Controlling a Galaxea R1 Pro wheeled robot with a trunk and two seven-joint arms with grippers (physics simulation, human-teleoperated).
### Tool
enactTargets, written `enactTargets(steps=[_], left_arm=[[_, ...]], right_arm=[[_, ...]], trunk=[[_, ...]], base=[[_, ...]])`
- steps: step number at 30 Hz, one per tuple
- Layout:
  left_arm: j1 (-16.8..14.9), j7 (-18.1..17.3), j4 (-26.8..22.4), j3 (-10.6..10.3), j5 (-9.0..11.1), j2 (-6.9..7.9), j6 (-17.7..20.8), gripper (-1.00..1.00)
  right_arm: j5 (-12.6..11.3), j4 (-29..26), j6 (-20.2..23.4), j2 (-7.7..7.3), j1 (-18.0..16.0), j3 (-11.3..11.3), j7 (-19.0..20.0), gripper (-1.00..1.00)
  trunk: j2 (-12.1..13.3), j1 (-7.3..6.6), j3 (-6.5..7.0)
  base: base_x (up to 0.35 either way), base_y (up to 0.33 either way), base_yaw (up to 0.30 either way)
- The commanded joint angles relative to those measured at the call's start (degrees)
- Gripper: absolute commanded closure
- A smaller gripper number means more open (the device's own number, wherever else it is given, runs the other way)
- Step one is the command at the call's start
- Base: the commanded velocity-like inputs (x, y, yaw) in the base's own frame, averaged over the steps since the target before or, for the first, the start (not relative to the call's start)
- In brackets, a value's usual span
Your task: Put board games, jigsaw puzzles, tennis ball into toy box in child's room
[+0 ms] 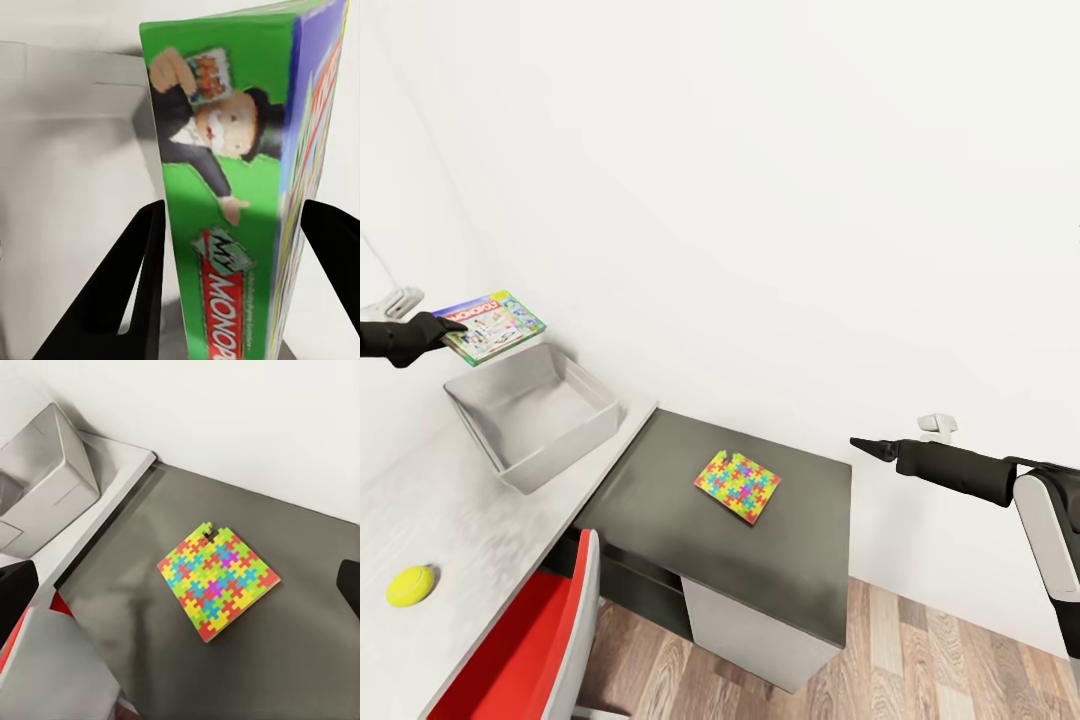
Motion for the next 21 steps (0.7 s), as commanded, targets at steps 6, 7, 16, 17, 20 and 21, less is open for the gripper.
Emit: enactTargets(steps=[6,7,16,17,20,21], left_arm=[[0.0,-0.3,0.1,-0.4,0.0,0.13,0.0,1.0],[0.1,-0.3,0.2,-0.4,0.0,0.14,0.0,1.0],[0.2,-0.3,1.3,-0.5,0.0,0.13,-0.5,1.0],[0.2,-0.3,1.6,-0.5,0.0,0.12,-0.8,1.0],[0.3,-0.3,2.0,-0.5,0.0,0.11,-1.3,1.0],[0.3,-0.3,2.2,-0.5,0.0,0.11,-1.6,1.0]], right_arm=[[0.3,0.0,0.3,0.0,0.0,-0.1,0.5,-1.0],[0.3,0.0,0.3,0.0,0.0,-0.1,0.6,-1.0],[0.2,0.0,0.3,0.0,-0.1,-0.1,0.6,-1.0],[0.2,0.0,0.3,0.0,-0.1,0.0,0.6,-1.0],[0.2,0.0,0.3,0.0,-0.1,0.0,0.6,-1.0],[0.2,0.0,0.3,0.0,-0.1,0.0,0.6,-1.0]], trunk=[[-0.1,0.03,-0.15],[-0.1,0.03,-0.15],[-0.1,0.03,-0.37],[-0.1,0.03,-0.43],[-0.1,0.03,-0.64],[-0.1,0.03,-0.72]], base=[[0.0,0.0,0.0],[0.0,0.0,0.0],[0.0,0.0,0.0],[0.0,0.0,0.0],[0.0,0.0,0.0],[0.0,0.0,0.0]])
